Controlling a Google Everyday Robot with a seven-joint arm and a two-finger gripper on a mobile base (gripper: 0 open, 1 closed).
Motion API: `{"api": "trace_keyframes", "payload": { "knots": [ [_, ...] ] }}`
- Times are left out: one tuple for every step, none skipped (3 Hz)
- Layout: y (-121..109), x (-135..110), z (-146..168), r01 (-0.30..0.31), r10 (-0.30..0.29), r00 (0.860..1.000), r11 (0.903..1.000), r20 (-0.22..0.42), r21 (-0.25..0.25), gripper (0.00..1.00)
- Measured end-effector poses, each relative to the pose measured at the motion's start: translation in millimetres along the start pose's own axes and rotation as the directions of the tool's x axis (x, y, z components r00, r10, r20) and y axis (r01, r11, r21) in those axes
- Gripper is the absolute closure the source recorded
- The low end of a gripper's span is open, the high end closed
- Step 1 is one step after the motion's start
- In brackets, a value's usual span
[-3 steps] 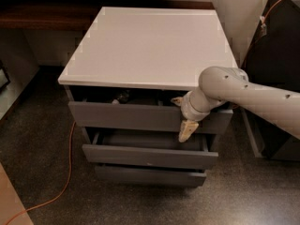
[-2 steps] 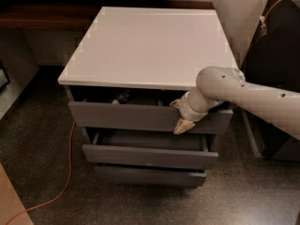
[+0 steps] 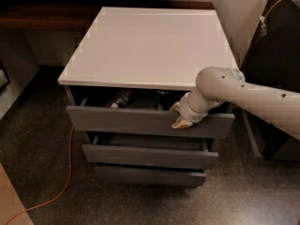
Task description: Pick blue plastic bottle from top drawer and place on counter
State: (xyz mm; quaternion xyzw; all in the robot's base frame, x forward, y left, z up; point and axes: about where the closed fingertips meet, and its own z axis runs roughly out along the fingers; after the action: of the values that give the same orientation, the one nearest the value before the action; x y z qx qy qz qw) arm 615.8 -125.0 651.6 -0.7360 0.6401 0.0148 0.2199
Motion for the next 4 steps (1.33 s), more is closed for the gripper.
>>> {"api": "trace_keyframes", "payload": {
  "knots": [
    [25, -12, -9, -0.03, 0.03, 0.999, 0.9995, -0.013, 0.004, 1.0],
    [25, -12, -9, -0.03, 0.03, 0.999, 0.9995, -0.013, 0.004, 1.0],
    [52, -35, -20, -0.081, 0.082, 0.996, 0.9963, -0.019, 0.026, 1.0],
    [55, -37, -21, -0.086, 0.086, 0.996, 0.996, -0.019, 0.028, 1.0]
  ]
}}
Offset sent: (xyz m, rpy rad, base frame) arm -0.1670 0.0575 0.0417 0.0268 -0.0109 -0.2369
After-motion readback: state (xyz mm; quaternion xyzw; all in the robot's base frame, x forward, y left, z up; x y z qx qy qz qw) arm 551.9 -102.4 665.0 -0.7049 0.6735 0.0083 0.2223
